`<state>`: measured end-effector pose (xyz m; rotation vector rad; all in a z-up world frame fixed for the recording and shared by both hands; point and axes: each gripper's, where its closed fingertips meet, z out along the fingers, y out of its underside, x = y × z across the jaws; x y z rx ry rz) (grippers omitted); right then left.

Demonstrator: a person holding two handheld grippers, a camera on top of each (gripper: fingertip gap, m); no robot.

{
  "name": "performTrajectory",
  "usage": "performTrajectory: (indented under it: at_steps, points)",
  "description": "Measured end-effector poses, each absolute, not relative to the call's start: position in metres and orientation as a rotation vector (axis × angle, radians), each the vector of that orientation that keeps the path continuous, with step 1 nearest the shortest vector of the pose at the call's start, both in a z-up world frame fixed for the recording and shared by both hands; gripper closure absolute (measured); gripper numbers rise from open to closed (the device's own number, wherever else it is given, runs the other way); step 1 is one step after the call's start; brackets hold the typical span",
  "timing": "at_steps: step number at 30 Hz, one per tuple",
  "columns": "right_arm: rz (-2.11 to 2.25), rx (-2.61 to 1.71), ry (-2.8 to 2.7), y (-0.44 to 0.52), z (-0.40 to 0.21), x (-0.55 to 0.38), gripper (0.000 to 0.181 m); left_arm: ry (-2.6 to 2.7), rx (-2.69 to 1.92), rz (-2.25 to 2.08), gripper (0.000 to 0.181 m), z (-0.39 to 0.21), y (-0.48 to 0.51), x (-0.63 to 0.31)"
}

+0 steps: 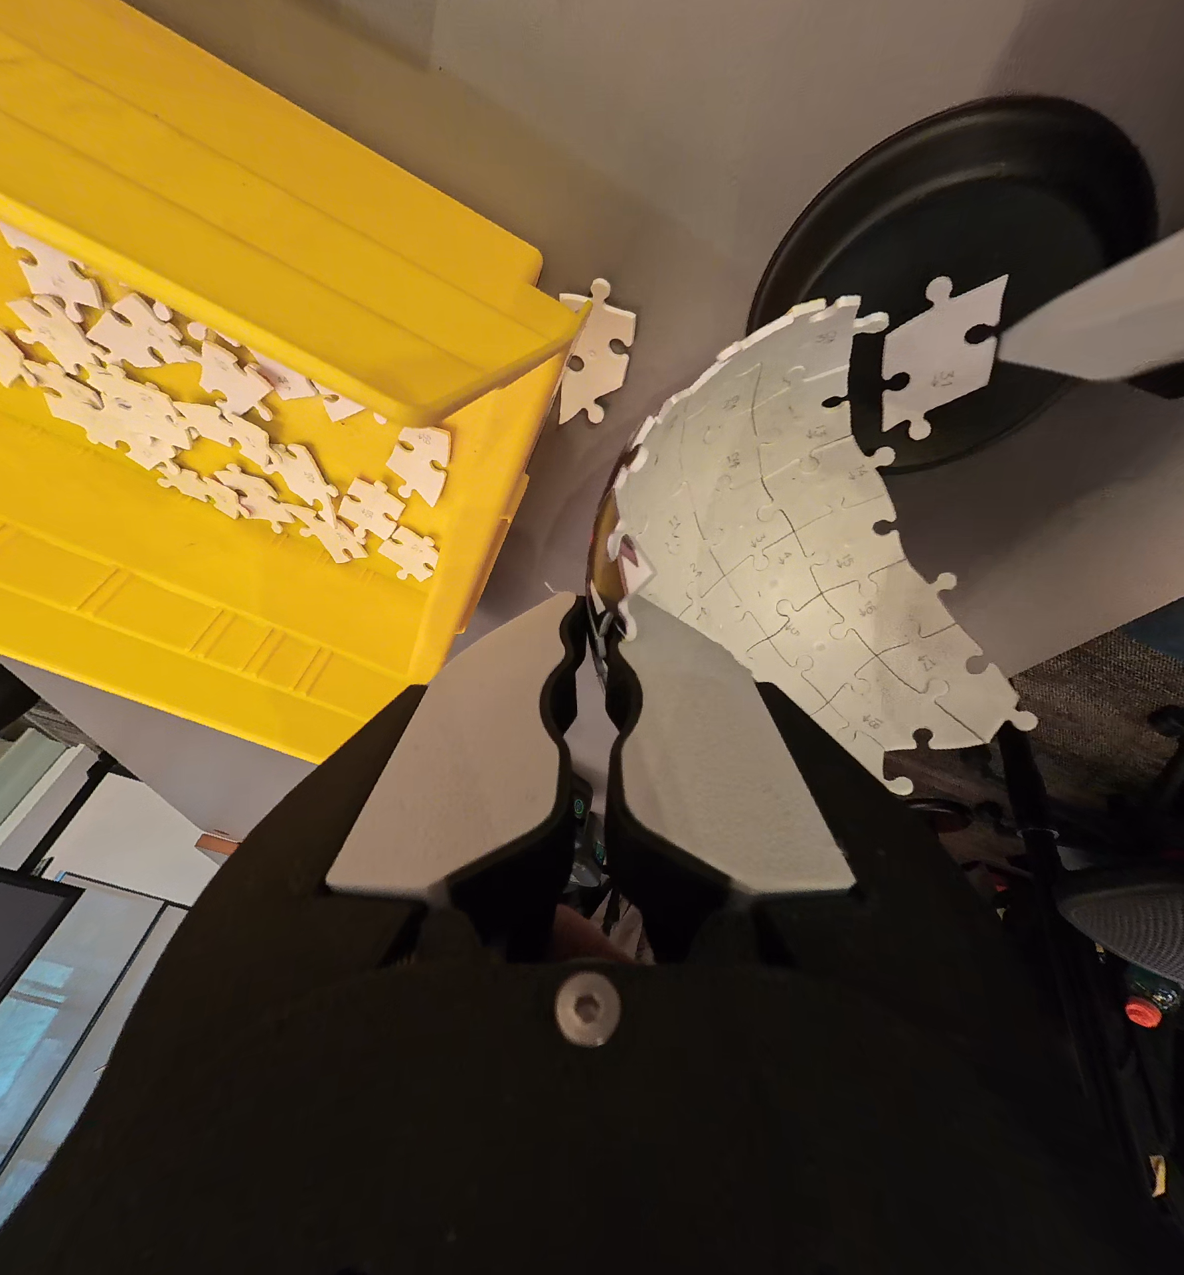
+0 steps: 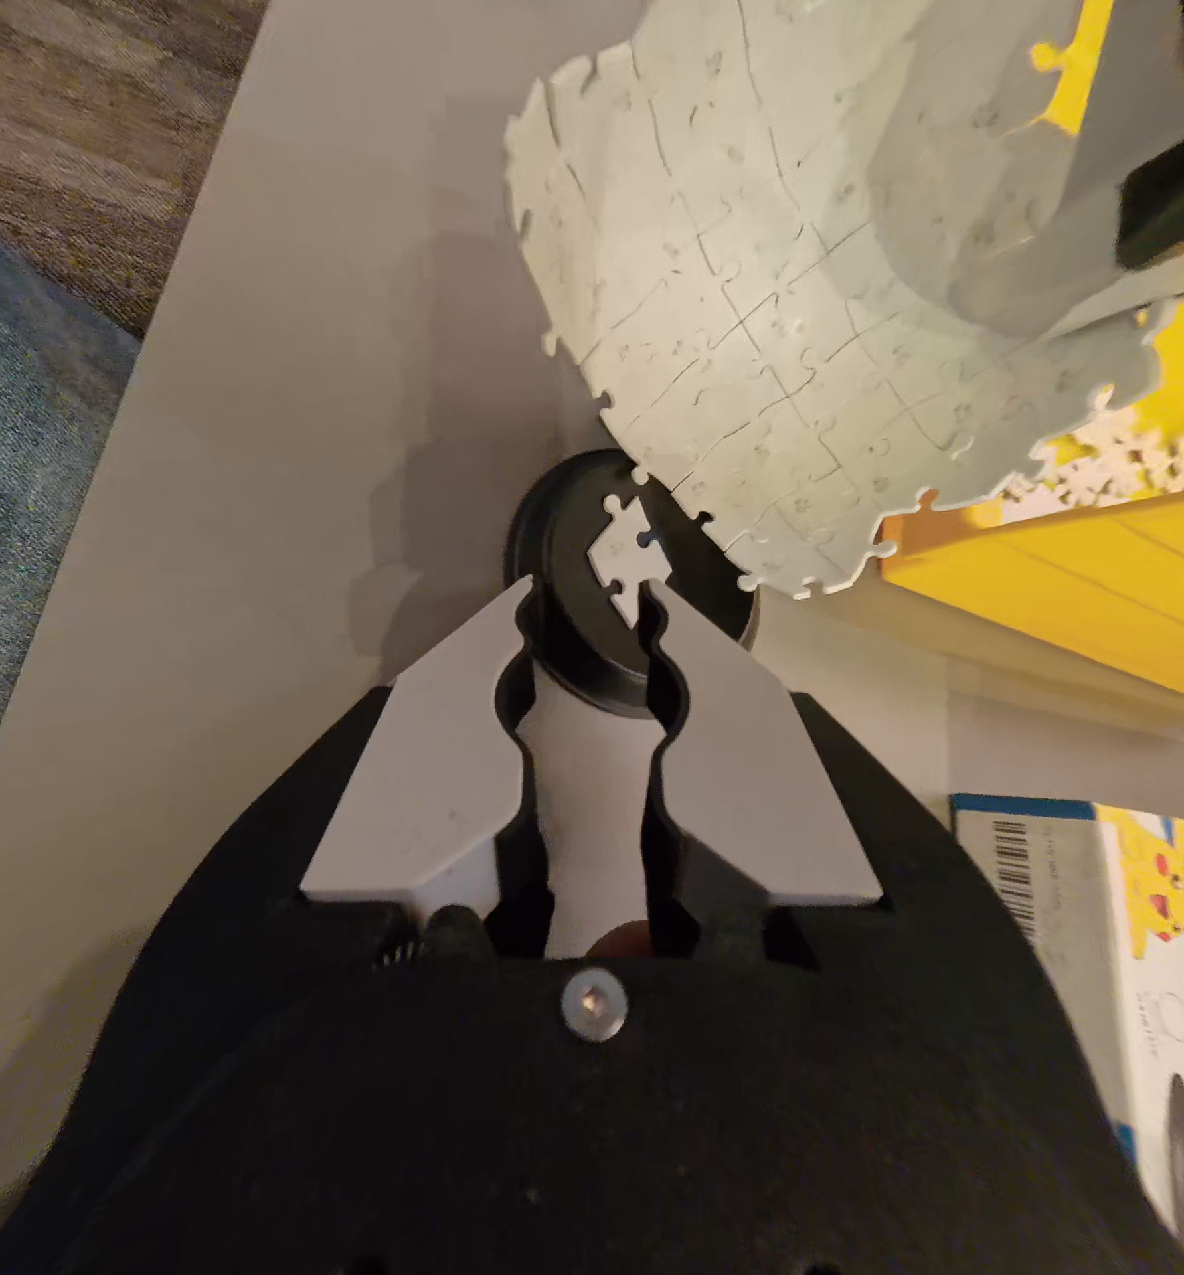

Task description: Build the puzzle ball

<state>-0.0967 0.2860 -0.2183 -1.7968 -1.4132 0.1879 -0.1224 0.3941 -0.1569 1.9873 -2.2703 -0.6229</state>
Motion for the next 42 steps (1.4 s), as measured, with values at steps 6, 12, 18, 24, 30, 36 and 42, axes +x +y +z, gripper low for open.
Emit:
performTrajectory:
  at_steps: [6, 12, 18, 24, 30, 36, 42]
  points:
    - [0.333, -1.861, -1.387, 0.291, -0.227, -0.103, 0.134, -2.264, 1.984, -0.623, 0.179, -0.158, 0.395, -0.123]
    - [0.405, -1.895, -1.370, 0.291, -0.230, -0.103, 0.156, -2.257, 1.982, -0.643, 0.179, -0.156, 0.397, -0.125]
    - [0.442, -1.888, -1.372, 0.288, -0.227, -0.102, 0.165, -2.252, 1.976, -0.629, 0.178, -0.157, 0.395, -0.127]
    - [0.417, -1.858, -1.374, 0.291, -0.222, -0.105, 0.142, -2.240, 1.974, -0.638, 0.179, -0.158, 0.395, -0.128]
    - [0.365, -1.687, -1.374, 0.297, -0.197, -0.112, 0.133, -2.229, 1.951, -0.658, 0.179, -0.158, 0.395, -0.126]
    - [0.330, -1.782, -1.390, 0.304, -0.222, -0.107, 0.112, -2.219, 1.920, -0.689, 0.178, -0.157, 0.394, -0.125]
    - [0.359, -1.794, -1.407, 0.300, -0.223, -0.108, 0.112, -2.226, 1.833, -0.736, 0.178, -0.157, 0.389, -0.119]
